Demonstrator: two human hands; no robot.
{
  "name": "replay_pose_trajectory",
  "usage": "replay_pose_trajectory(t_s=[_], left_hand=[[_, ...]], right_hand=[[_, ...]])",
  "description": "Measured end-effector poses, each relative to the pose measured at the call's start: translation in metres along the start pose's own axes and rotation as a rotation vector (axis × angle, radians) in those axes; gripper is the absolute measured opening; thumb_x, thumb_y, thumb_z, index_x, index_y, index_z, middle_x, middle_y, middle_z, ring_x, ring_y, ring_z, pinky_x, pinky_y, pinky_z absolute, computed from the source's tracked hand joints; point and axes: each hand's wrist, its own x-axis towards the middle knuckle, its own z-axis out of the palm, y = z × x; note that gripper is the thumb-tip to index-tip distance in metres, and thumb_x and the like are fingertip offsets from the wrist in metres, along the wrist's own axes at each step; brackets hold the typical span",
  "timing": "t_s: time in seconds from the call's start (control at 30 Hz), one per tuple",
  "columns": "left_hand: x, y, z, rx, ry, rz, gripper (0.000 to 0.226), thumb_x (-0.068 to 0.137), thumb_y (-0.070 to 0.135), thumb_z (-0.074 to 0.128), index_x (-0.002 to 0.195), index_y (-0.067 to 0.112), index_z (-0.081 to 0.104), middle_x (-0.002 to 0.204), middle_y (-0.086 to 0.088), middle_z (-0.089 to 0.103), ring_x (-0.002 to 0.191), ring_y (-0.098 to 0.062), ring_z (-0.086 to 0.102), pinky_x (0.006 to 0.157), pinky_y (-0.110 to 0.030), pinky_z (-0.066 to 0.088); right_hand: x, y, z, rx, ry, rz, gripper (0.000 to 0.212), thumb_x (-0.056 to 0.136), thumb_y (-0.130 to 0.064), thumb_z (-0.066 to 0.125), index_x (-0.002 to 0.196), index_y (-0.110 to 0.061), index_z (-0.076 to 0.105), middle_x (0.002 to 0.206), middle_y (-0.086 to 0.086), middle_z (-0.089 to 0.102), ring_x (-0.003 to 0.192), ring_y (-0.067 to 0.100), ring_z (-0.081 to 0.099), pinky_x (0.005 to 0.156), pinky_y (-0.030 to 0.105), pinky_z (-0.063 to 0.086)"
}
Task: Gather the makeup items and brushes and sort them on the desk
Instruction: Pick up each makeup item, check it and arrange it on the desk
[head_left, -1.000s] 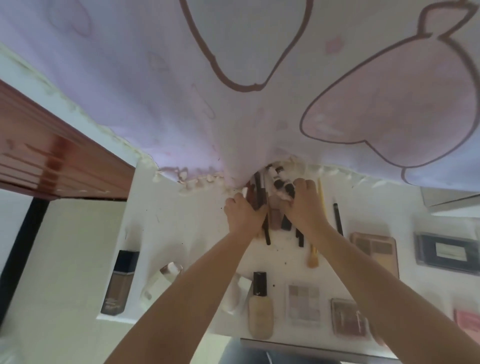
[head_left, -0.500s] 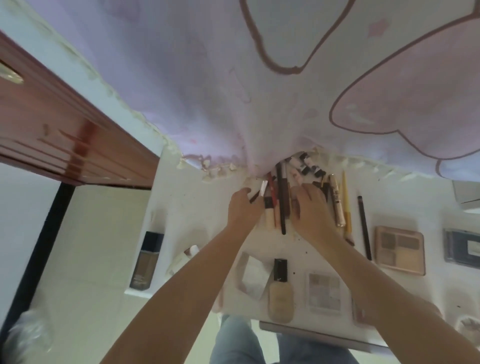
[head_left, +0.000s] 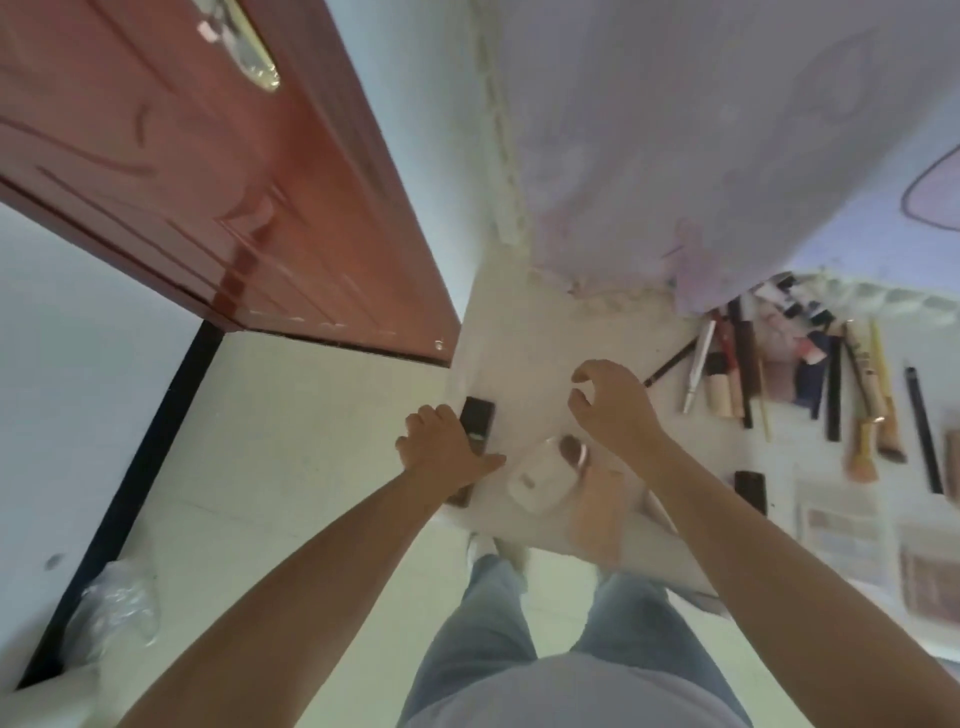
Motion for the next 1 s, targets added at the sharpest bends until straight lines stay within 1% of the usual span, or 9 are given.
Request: replay_pose_trajectory(t_s=[0.1,0.17,0.27,0.37,0.43,0.5,0.67,0.83,1.0], left_hand=[[0.004,-0.021,0.015,-0.066,-0.124,0.099,0.064,0.078,0.05,0.062,0.123,0.009,0.045,0.124,-0.009,0.052,0.115,-0.026,0.051,0.09,-0.033,0.044],[0.005,-0.029,0.018,-0.131,-0.13,0.19,0.047,0.082,0.035,0.061,0.119,0.007,0.049,0.12,-0.01,0.057,0.108,-0.026,0.057,0.083,-0.031,0.046],[0.007,-0.041,0.01,-0.156,-0.107,0.366,0.039,0.084,0.026,0.059,0.114,0.004,0.05,0.116,-0.013,0.056,0.102,-0.028,0.059,0.075,-0.031,0.045],[0.009,-0.051,-0.011,-0.156,-0.056,0.565,0.039,0.084,0.027,0.06,0.114,0.005,0.048,0.118,-0.013,0.05,0.103,-0.029,0.056,0.078,-0.033,0.044],[0.011,-0.054,-0.028,-0.153,0.027,0.654,0.038,0.085,0.028,0.06,0.115,0.007,0.048,0.117,-0.011,0.051,0.103,-0.027,0.056,0.078,-0.032,0.043],[0.012,-0.053,-0.044,-0.149,0.138,0.717,0.036,0.085,0.029,0.059,0.113,0.009,0.05,0.116,-0.009,0.055,0.103,-0.025,0.056,0.074,-0.029,0.04],[0.013,-0.05,-0.069,-0.131,0.291,0.778,0.036,0.088,0.03,0.055,0.116,0.01,0.049,0.117,-0.007,0.058,0.105,-0.025,0.055,0.081,-0.031,0.042],[0.015,-0.046,-0.079,-0.071,0.307,0.805,0.036,0.089,0.032,0.053,0.118,0.012,0.047,0.116,-0.006,0.057,0.104,-0.025,0.055,0.08,-0.033,0.043],[0.019,-0.037,-0.079,-0.089,0.306,0.809,0.038,0.089,0.033,0.053,0.12,0.013,0.046,0.118,-0.006,0.056,0.105,-0.023,0.055,0.083,-0.032,0.043]], right_hand=[[-0.004,-0.019,0.021,0.034,-0.029,0.062,0.026,0.089,-0.009,0.047,0.112,0.0,0.056,0.116,0.013,0.059,0.11,0.026,0.052,0.089,0.025,0.036],[-0.01,-0.027,0.029,0.086,-0.03,0.108,0.025,0.09,-0.011,0.048,0.111,0.0,0.056,0.113,0.014,0.061,0.107,0.028,0.055,0.089,0.027,0.038],[-0.016,-0.042,0.035,0.201,-0.131,0.228,0.033,0.093,-0.025,0.046,0.121,-0.007,0.049,0.112,0.011,0.058,0.094,0.024,0.058,0.08,0.027,0.043],[-0.02,-0.061,0.029,0.361,-0.21,0.337,0.032,0.095,-0.036,0.04,0.117,-0.014,0.048,0.091,0.003,0.057,0.062,0.014,0.056,0.055,0.021,0.044],[-0.021,-0.072,0.021,0.459,-0.162,0.32,0.027,0.095,-0.032,0.042,0.108,-0.012,0.052,0.072,0.0,0.057,0.053,0.012,0.052,0.049,0.019,0.041],[-0.021,-0.082,0.011,0.397,-0.07,0.256,0.018,0.093,-0.03,0.047,0.102,-0.015,0.052,0.066,-0.003,0.056,0.051,0.01,0.051,0.045,0.015,0.039],[-0.016,-0.098,-0.012,0.46,0.089,0.22,0.017,0.088,-0.023,0.056,0.097,-0.009,0.058,0.062,0.0,0.057,0.038,0.003,0.051,0.039,0.01,0.04],[-0.014,-0.098,-0.02,0.603,0.089,0.278,0.021,0.088,-0.017,0.058,0.101,-0.001,0.06,0.059,0.005,0.057,0.035,0.004,0.051,0.041,0.014,0.044],[-0.011,-0.094,-0.028,0.612,0.085,0.285,0.021,0.086,-0.017,0.06,0.101,-0.001,0.061,0.059,0.005,0.058,0.037,0.005,0.052,0.042,0.014,0.046]])
